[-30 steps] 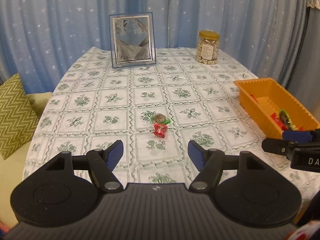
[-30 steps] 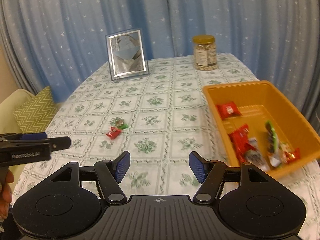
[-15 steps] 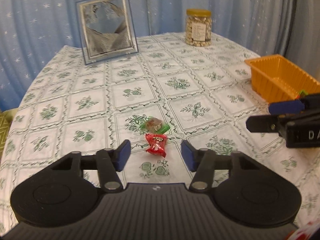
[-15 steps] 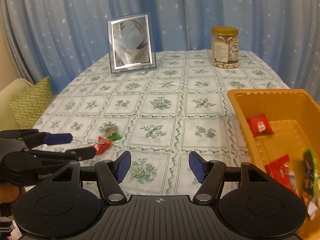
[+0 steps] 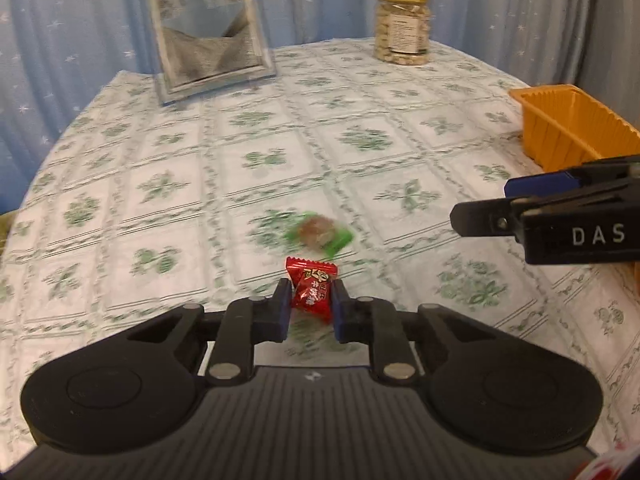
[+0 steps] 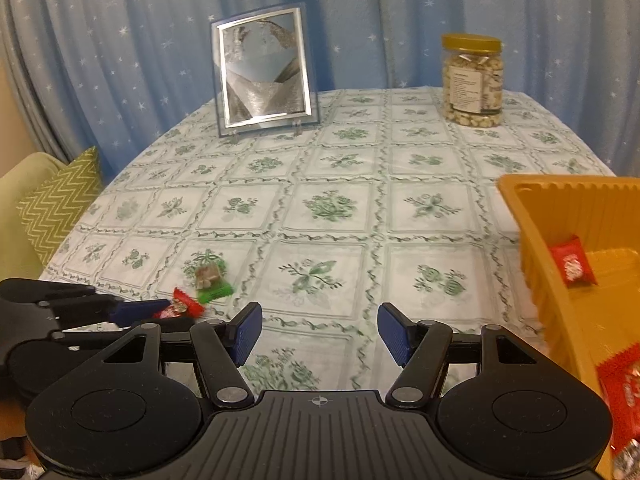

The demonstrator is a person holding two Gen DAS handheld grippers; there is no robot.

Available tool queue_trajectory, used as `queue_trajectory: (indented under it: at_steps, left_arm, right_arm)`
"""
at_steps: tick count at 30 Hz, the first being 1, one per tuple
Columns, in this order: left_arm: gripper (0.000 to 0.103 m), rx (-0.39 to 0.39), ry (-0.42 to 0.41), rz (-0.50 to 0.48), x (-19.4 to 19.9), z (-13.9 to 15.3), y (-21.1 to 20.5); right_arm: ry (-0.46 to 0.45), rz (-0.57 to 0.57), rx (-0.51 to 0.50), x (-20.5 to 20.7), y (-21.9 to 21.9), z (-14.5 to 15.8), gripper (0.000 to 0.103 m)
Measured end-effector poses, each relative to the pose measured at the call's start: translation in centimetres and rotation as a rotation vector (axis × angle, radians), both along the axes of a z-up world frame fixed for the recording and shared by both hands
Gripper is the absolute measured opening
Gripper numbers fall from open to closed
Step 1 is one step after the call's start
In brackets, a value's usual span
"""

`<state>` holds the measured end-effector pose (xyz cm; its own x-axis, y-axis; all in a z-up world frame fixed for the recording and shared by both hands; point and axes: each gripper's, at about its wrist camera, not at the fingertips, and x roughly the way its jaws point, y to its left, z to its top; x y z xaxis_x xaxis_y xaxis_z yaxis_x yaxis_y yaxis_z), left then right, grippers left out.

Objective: Organize snacks
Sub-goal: 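Grasp the small red candy with the left tool while the right tool grasps the green-wrapped candy, then carry both candies over the orange tray and open both tools to drop them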

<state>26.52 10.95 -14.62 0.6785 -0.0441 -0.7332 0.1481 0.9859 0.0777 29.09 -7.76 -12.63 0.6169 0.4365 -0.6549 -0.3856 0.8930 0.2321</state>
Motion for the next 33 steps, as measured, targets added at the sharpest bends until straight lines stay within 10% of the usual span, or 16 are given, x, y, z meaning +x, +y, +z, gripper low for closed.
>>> queue_trajectory:
  at_steps: [19, 23, 33]
  left_arm:
    - [0.018, -0.117, -0.023, 0.229, -0.8, 0.8, 6.3]
    - [0.018, -0.12, -0.024, 0.218, -0.7, 0.7, 6.1]
    - [0.018, -0.137, -0.024, 0.185, -1.0, 1.0, 4.5]
  right_arm:
    - [-0.101, 0.28, -0.063, 2.8, 9.5, -3.1, 0.045]
    - [-0.13, 0.281, -0.096, 2.7, 9.9, -3.5, 0.026]
    - [-0.084, 0.169, -0.103, 0.5, 6.9, -2.3, 0.023]
